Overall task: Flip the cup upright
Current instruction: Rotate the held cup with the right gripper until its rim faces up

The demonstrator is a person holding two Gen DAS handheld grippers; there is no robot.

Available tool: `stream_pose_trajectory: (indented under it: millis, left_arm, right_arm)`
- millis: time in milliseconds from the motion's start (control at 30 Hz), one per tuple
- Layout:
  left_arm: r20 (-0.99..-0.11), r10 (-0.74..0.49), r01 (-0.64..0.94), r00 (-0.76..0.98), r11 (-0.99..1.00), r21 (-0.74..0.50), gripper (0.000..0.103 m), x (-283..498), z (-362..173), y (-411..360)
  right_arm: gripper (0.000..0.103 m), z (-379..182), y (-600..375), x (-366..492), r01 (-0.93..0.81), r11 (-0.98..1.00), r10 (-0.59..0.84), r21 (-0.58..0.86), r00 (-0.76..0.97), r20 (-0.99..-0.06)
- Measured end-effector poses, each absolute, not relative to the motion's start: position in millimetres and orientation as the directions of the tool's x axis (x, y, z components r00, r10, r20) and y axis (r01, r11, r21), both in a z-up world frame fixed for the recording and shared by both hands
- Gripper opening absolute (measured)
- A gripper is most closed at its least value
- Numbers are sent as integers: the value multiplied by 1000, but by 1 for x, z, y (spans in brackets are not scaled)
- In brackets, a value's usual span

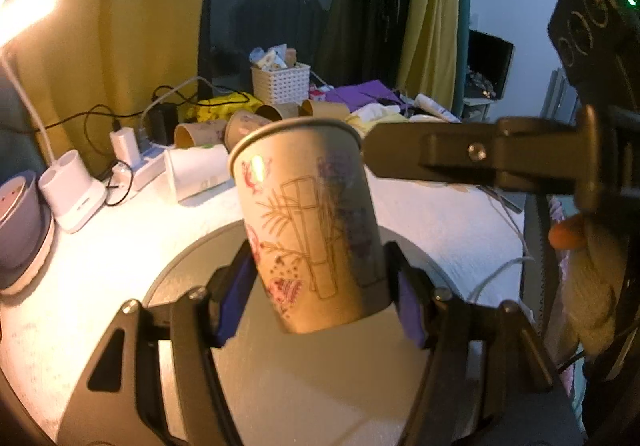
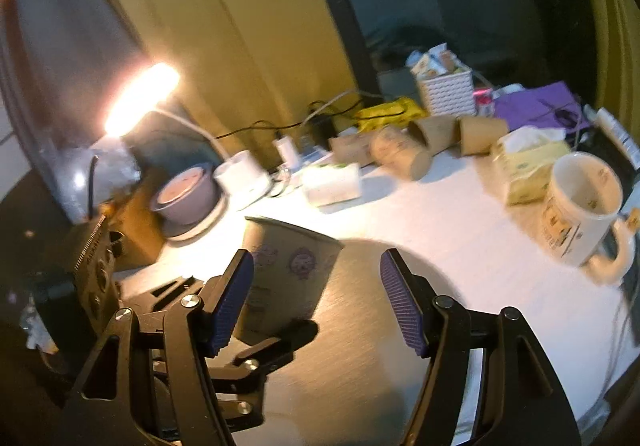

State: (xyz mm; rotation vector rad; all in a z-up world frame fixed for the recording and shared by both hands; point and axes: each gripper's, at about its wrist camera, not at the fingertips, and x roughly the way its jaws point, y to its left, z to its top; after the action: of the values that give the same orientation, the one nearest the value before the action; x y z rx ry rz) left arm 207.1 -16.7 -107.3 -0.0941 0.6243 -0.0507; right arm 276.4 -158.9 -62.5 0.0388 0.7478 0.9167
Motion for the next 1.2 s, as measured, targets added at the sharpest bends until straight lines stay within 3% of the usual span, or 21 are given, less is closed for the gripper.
stream_pose_trajectory:
  millis: [433,1200]
  left_arm:
    - [-446,-130,100,885,991,-90,64,141,-101,-35]
    - [-358,-59,62,932,998,-3,64,101,-94,-45]
  right_arm:
    - [69,-63,-154,237,-696,545,792,467,246,-558]
    - [72,-60,-149,224,-667,518,809,535,177,-561]
